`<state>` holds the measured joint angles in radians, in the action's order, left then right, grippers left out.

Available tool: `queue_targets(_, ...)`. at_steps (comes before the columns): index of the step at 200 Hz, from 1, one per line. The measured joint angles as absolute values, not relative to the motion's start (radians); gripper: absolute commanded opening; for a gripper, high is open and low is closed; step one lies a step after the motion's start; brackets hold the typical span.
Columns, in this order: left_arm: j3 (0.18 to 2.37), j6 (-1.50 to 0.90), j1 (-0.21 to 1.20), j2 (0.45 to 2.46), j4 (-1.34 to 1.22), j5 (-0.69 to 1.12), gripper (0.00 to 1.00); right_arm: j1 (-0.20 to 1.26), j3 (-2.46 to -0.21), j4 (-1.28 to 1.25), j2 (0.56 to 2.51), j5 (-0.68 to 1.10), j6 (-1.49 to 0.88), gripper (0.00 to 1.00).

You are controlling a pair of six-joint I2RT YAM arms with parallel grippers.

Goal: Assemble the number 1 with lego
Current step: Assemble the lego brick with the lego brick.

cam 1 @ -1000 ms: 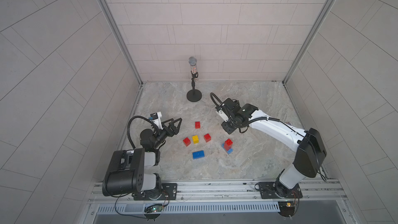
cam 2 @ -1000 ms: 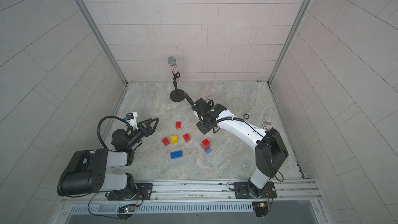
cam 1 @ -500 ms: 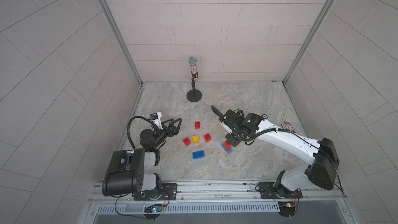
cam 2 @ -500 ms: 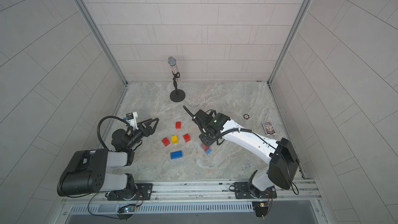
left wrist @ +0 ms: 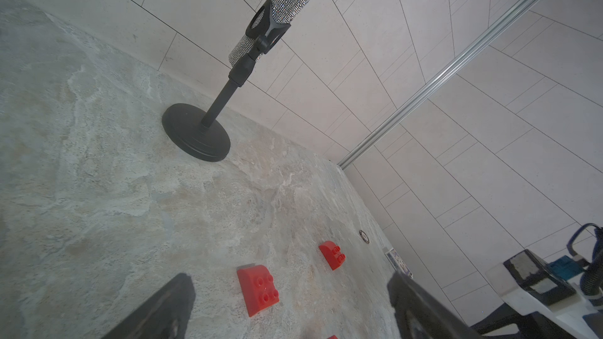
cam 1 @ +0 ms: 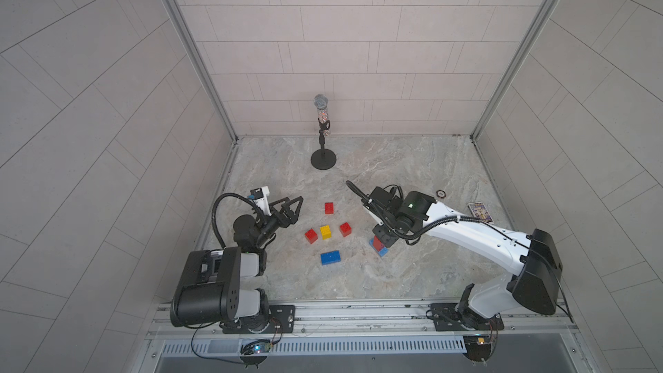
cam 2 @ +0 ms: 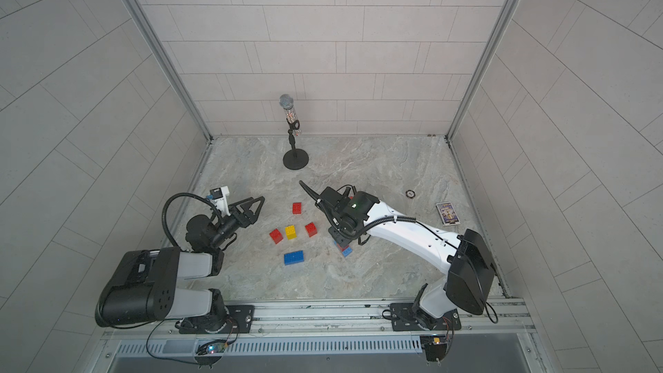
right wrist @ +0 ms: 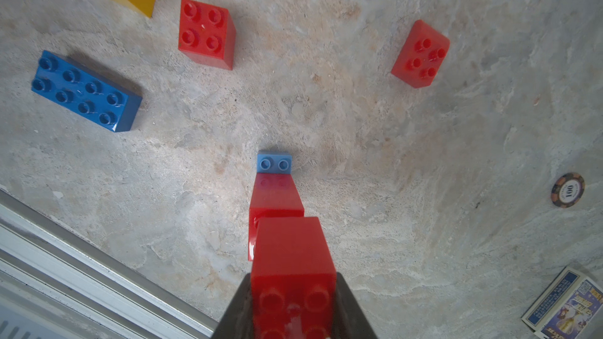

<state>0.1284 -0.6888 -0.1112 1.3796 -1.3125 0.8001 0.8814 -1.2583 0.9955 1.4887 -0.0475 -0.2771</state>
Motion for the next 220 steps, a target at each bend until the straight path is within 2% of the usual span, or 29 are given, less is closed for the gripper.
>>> queue_targets(220,0.128,-0.689,-0.111,1.380,-1.312,0.800,1.00,0.883,-1.269,0.974,1.508,0.015,-0.278,0.18)
